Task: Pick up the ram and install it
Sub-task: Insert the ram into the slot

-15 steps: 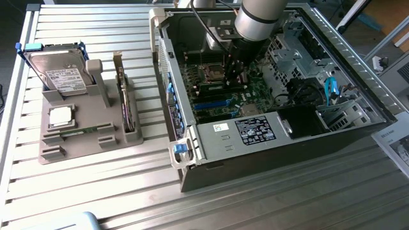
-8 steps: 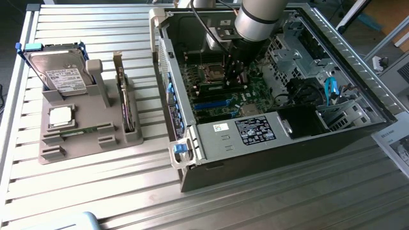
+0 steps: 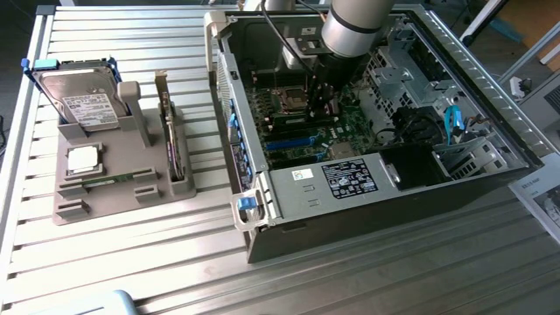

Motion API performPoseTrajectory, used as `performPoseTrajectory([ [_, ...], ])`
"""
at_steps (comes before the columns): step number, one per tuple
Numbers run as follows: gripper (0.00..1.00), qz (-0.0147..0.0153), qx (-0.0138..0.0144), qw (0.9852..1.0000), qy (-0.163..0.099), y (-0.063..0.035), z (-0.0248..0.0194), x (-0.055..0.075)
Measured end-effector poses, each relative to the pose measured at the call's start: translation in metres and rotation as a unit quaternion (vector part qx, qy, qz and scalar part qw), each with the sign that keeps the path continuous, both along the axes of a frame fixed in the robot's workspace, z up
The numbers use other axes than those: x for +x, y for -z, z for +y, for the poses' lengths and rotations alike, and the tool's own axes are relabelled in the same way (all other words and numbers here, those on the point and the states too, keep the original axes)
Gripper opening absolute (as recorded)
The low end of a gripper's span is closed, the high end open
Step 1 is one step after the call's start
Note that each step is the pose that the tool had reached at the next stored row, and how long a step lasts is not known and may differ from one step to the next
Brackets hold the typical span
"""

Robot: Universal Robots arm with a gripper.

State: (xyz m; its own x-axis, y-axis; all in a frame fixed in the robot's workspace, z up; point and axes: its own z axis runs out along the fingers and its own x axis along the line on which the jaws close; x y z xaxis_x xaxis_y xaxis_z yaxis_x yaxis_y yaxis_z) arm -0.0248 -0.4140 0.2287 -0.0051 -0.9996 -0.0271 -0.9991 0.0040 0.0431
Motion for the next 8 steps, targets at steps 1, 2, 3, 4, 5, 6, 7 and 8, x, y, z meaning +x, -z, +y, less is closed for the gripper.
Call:
performPoseTrajectory([
  [1, 0.14, 0.0002, 0.0, 1.0, 0.0, 0.0, -0.0001, 0.0017],
  [2, 0.14, 0.0004, 0.0, 1.0, 0.0, 0.0, -0.0001, 0.003],
  [3, 0.14, 0.0004, 0.0, 1.0, 0.0, 0.0, 0.0, 0.0032],
  [4, 0.14, 0.0004, 0.0, 1.0, 0.0, 0.0, -0.0001, 0.0033],
  [5, 0.14, 0.0004, 0.0001, 1.0, 0.0, 0.0, -0.0001, 0.0033],
  [6, 0.14, 0.0004, 0.0, 1.0, 0.0, 0.0, -0.0001, 0.0033],
  [7, 0.14, 0.0004, 0.0001, 1.0, 0.0, 0.0, -0.0005, 0.0033],
  [8, 0.14, 0.0004, 0.0, 1.0, -0.001, 0.0, -0.0006, 0.0033],
])
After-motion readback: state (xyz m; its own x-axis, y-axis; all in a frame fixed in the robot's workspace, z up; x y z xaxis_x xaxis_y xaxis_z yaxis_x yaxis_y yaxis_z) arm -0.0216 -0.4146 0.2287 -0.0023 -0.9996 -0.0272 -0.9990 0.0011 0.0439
